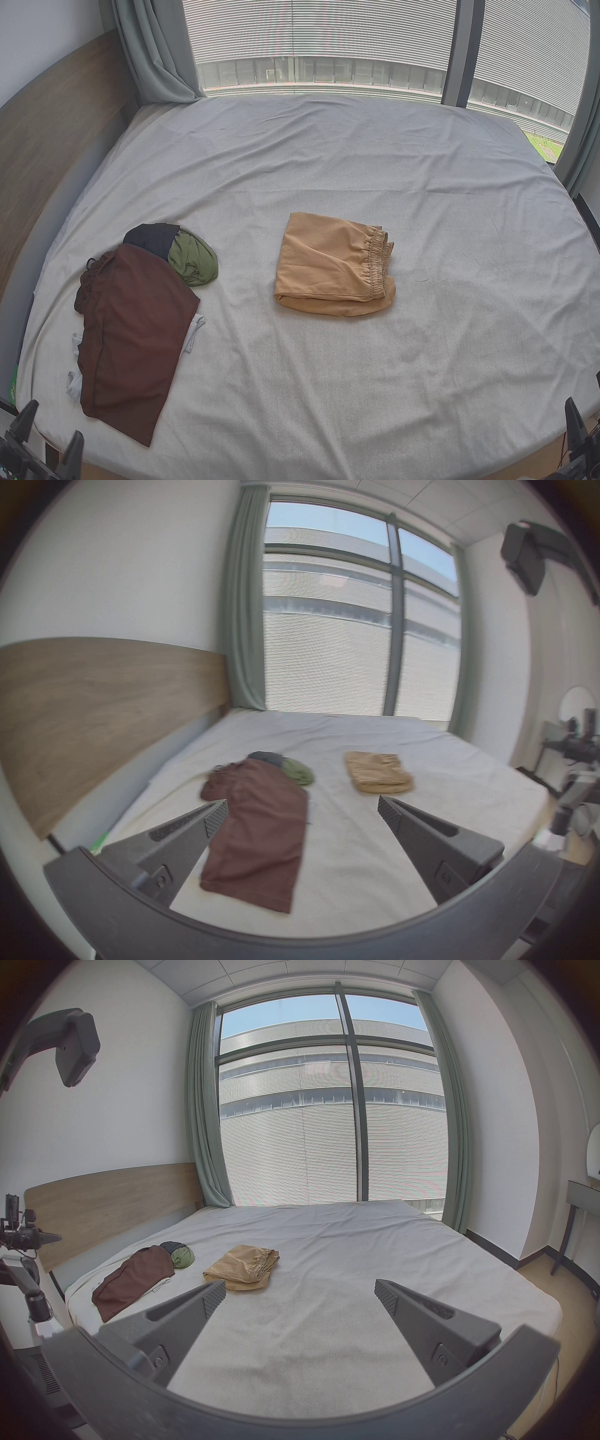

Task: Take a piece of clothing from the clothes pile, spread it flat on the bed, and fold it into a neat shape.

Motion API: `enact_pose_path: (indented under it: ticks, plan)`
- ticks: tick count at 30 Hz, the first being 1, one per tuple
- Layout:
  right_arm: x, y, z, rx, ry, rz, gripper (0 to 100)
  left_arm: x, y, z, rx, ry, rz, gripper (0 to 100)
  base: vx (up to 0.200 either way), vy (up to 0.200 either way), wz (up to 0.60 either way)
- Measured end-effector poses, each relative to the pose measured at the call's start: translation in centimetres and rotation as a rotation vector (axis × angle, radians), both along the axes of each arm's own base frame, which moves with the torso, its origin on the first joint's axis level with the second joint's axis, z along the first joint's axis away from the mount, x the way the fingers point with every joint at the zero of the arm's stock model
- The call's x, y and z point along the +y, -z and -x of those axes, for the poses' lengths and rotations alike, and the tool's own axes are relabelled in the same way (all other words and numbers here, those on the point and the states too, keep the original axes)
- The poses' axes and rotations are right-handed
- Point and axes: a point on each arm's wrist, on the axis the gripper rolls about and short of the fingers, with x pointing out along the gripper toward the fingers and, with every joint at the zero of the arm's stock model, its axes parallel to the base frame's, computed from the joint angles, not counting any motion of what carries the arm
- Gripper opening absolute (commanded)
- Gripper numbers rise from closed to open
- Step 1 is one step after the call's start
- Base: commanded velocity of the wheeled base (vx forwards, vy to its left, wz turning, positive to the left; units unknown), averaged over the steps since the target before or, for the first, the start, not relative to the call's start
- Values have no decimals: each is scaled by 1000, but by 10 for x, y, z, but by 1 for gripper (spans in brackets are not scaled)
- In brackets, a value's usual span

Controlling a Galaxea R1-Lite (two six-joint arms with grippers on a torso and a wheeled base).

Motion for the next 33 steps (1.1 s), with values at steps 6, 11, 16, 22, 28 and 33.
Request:
enact_pose_path:
  ticks: [6,11,16,22,28,33]
  plan:
    - [0,1,1,0,5,0,100,3,4,3,-5,-184,-43,100,0,0,0]
    - [-2,2,1,6,80,0,100,3,6,4,-6,-172,-57,100,0,0,0]
    - [-3,2,1,5,165,11,100,3,6,4,-8,-172,-58,100,0,0,0]
    - [-1,2,1,2,74,68,100,3,6,4,-8,-169,-59,100,0,0,0]
    - [-3,3,1,8,133,122,100,3,6,4,-8,-167,-59,100,0,0,0]
    - [-3,3,1,13,133,112,100,3,6,4,-8,-167,-60,100,0,0,0]
